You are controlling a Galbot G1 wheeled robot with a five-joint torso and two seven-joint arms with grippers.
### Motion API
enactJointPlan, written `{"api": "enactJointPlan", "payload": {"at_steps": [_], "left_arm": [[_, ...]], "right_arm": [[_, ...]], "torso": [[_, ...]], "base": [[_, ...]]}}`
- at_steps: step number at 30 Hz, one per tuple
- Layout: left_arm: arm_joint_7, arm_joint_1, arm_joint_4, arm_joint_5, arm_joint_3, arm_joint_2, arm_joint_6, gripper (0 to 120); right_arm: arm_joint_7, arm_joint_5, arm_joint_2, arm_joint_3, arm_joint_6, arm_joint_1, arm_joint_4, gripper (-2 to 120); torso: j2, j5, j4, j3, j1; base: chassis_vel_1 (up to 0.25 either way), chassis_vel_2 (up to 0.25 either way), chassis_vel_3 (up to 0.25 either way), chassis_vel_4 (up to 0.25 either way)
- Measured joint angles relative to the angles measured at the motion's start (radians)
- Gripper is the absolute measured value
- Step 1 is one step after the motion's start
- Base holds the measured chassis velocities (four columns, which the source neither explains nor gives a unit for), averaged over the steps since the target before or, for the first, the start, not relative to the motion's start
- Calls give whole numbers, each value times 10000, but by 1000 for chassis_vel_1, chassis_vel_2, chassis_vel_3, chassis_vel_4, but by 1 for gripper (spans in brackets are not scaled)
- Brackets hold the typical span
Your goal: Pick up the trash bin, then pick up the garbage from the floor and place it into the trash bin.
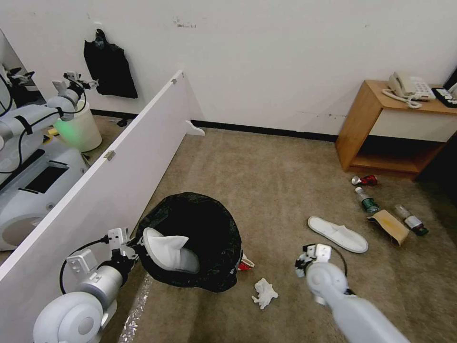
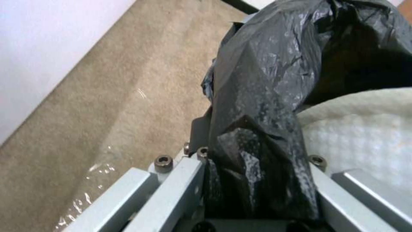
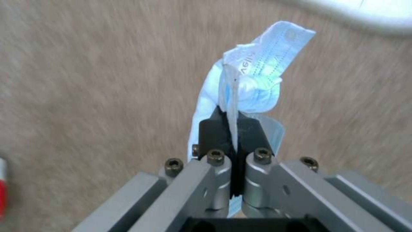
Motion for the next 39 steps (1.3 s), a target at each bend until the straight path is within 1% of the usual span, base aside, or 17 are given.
{"api": "enactJointPlan", "payload": {"at_steps": [2,10,11,12,14,17,18,19,20,21,22,24,25,27,30,32,39], "left_arm": [[-42,-17,-3,-123,101,110,122,4],[-120,-269,103,-472,442,552,376,4],[-177,-432,155,-657,637,757,448,4],[-177,-432,155,-657,637,757,448,4],[-214,-655,254,-825,965,1017,532,4],[-232,-779,328,-887,1178,1140,584,4],[-234,-898,396,-931,1440,1232,673,4],[-233,-942,419,-937,1599,1251,711,4],[-233,-942,419,-937,1599,1251,711,4],[-232,-965,442,-864,1770,1238,752,4],[-232,-965,442,-864,1770,1238,752,4],[-232,-1012,475,-714,2018,1146,811,4],[-232,-1012,475,-714,2018,1146,811,4],[-246,-1117,482,-647,2254,1062,875,4],[-258,-1183,483,-614,2380,1020,918,4],[-273,-1289,480,-562,2625,943,1026,4],[-288,-1427,464,-467,2848,860,1098,4]], "right_arm": [[-12,99,-460,305,-16,-214,789,0],[-618,-185,-1402,1341,-26,-901,2117,0],[-843,-249,-1706,1808,17,-1100,2597,0],[-843,-249,-1706,1808,17,-1100,2597,0],[-1236,-310,-2054,2385,70,-1297,3249,0],[-1522,-396,-2279,2730,151,-1392,3601,0],[-1907,-443,-2571,3105,258,-1470,4026,0],[-2180,-478,-2754,3334,335,-1484,4262,0],[-2180,-478,-2754,3334,335,-1484,4262,0],[-2653,-606,-3017,3614,408,-1483,4522,0],[-2653,-606,-3017,3614,408,-1483,4522,0],[-3939,-1161,-3510,4197,758,-1552,4812,0],[-3939,-1161,-3510,4197,758,-1552,4812,0],[-4803,-1394,-3940,4746,970,-1712,5057,0],[-5057,-1392,-4140,5033,1051,-1776,5227,0],[-5418,-1049,-4506,5588,1201,-1784,5645,0],[-6067,-645,-4767,5913,1605,-1709,6022,0]], "torso": [[0,1,1,0,0],[0,5,-1,1,0],[0,-3,0,-1,0],[0,-3,0,-1,0],[0,4,0,0,0],[0,-2,0,0,0],[0,0,-1,0,0],[0,0,-1,0,0],[0,0,-1,0,0],[0,1,0,0,0],[0,1,0,0,0],[0,-1,4,0,0],[0,-1,4,0,0],[0,2,3,0,0],[0,0,-3,0,0],[0,0,0,0,0],[0,0,1,0,0]], "base": [[0,0,0,0],[0,0,0,0],[0,0,0,0],[0,0,0,0],[0,0,0,0],[0,0,0,0],[0,0,0,0],[0,0,0,0],[0,0,0,0],[0,0,0,0],[0,0,0,0],[0,0,0,0],[0,0,0,0],[0,0,0,0],[0,0,0,0],[0,0,0,0],[0,0,0,0]]}}
